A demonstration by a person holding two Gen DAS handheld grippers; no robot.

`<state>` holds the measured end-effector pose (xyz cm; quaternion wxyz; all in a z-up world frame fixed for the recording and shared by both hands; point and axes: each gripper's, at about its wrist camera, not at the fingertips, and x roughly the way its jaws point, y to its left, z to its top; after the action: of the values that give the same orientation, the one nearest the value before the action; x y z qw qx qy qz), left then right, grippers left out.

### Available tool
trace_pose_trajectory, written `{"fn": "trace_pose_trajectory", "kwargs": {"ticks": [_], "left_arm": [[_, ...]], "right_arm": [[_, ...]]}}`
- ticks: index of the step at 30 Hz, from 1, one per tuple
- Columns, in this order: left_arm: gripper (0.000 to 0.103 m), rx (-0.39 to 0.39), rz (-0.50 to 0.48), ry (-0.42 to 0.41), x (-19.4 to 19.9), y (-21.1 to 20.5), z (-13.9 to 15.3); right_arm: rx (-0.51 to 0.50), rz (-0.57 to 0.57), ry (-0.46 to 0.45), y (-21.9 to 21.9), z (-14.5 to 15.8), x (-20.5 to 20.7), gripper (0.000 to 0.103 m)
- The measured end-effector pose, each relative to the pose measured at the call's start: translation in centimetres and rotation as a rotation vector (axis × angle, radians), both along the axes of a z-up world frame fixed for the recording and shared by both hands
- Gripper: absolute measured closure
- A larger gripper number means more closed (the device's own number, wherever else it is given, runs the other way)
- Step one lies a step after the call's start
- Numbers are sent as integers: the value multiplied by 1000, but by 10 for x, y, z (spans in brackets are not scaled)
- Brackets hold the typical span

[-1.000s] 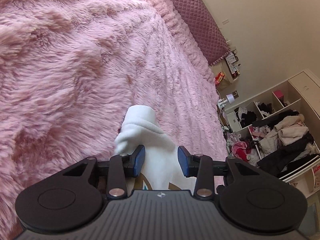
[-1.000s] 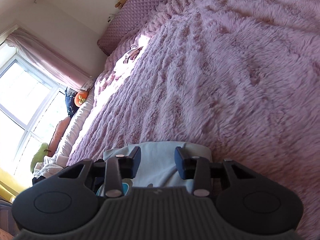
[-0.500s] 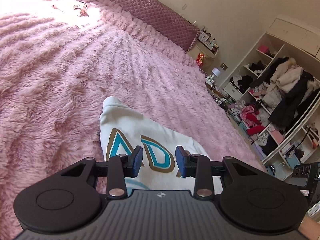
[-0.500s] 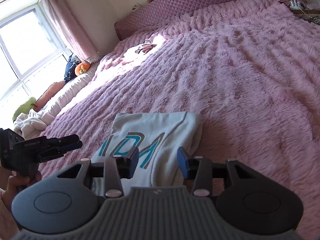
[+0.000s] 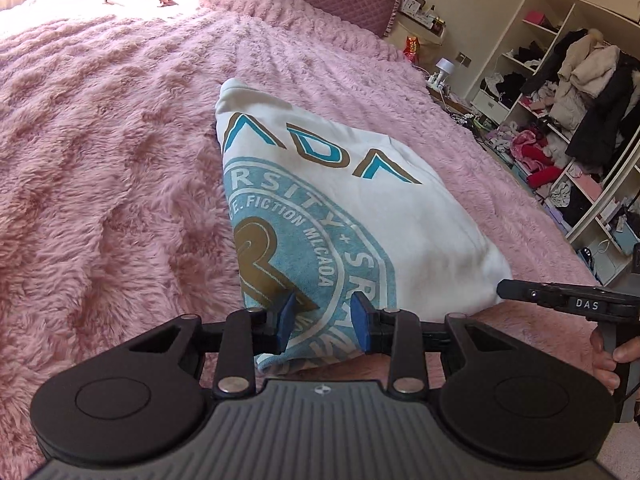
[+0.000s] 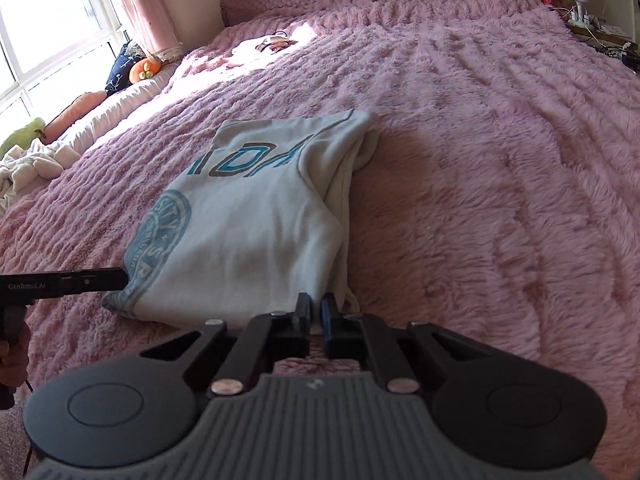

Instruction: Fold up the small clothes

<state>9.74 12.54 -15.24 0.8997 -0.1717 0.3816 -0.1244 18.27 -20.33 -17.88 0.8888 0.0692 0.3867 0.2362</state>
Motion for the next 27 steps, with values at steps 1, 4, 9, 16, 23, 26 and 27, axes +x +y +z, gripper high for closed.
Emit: {"fn": "trace_pose_trajectory", "kwargs": {"ticks": [1,4,9,16,23,26,27], "left_arm": [[67,-11,8,12,0,1,-3],[78,-9,22,30,4,4,-13],[85,-75,52,42,2,14,-24],[76,16,74,-26,-17,-8,9],[59,104,78,-86,-12,-38,30],[58,100,102,-45,5,-36,22],[58,102,110,-21,10,-35,17]], "right_arm": [[-7,-16,-18,-2,6,-2,103],[-18,-24,27,-5,1,4,103],[3,-43,94,-1,-37,13,103],[-38,-89,-18,2,1,-5,85],[-66,26,-217,47,32,-3,86],[-76,18,-186,59,18,19,86],[-82,6,-163,60,13,25,87]]}}
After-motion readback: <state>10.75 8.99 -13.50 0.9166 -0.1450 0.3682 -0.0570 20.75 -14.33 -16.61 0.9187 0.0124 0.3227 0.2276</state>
